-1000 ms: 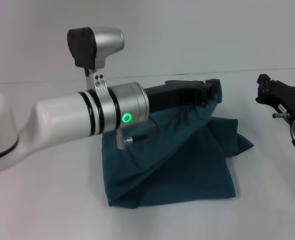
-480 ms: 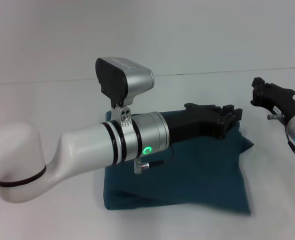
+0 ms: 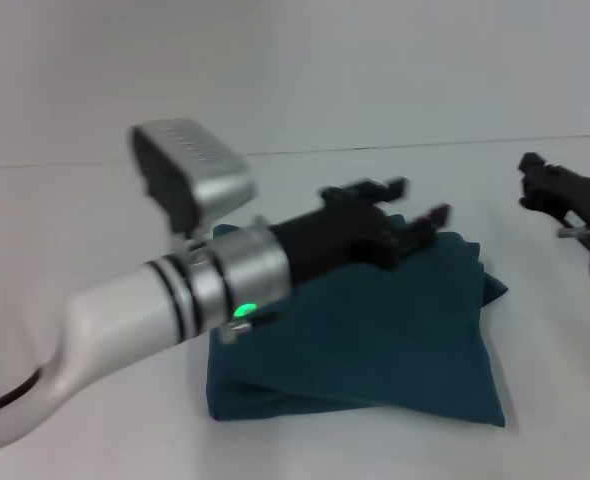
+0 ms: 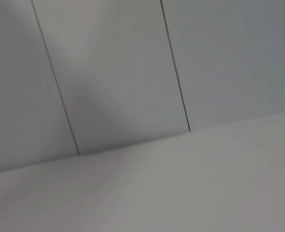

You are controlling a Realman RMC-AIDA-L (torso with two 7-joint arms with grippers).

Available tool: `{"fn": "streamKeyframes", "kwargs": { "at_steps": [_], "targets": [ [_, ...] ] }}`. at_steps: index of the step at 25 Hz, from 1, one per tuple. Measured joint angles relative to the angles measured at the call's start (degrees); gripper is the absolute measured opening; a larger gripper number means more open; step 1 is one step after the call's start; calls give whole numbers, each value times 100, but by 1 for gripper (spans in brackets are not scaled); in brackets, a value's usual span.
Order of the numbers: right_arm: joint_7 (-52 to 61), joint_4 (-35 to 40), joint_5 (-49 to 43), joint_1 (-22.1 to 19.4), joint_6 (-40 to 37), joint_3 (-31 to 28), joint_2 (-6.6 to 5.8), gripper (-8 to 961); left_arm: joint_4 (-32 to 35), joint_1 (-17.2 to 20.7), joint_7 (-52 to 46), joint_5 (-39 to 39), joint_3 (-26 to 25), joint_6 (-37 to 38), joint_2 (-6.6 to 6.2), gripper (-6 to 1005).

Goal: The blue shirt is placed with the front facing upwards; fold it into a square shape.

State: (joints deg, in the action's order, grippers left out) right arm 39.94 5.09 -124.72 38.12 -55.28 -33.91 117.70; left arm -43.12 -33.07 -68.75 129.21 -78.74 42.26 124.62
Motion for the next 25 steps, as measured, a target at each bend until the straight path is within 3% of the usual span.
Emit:
{"fn": "streamKeyframes", "kwargs": {
  "at_steps": [4, 8, 11, 14, 17, 19, 25],
  "targets": [
    [631, 694, -1, -75, -1098, 605, -10, 59, -357, 653, 932, -3, -484, 370, -12, 551],
    [1519, 1735, -3, -190, -2250, 1722, -7, 61, -365, 951, 1129, -60, -877, 826, -101, 704],
    [2460, 2764, -17, -338, -3107, 2946, 32, 63, -312, 1239, 959, -452, -1299, 1487, -324, 792],
    [3616, 3678, -134, -439, -3436, 4289, 38, 64, -325, 1282, 489, -1101, -1493, 1721, -472, 868],
    [4545, 4574, -453, -485, -3663, 5529, 133, 66, -374, 1195, 3, -1890, -1604, 1846, -548, 873],
    [4808, 4928, -505, -488, -3830, 5933, 209, 104, -419, 1146, -232, -2274, -1701, 1904, -545, 876],
    [5522, 5566, -550, -480, -3957, 7008, 214, 341, -689, 1013, -1015, -3276, -2038, 2236, -563, 876]
  ]
}}
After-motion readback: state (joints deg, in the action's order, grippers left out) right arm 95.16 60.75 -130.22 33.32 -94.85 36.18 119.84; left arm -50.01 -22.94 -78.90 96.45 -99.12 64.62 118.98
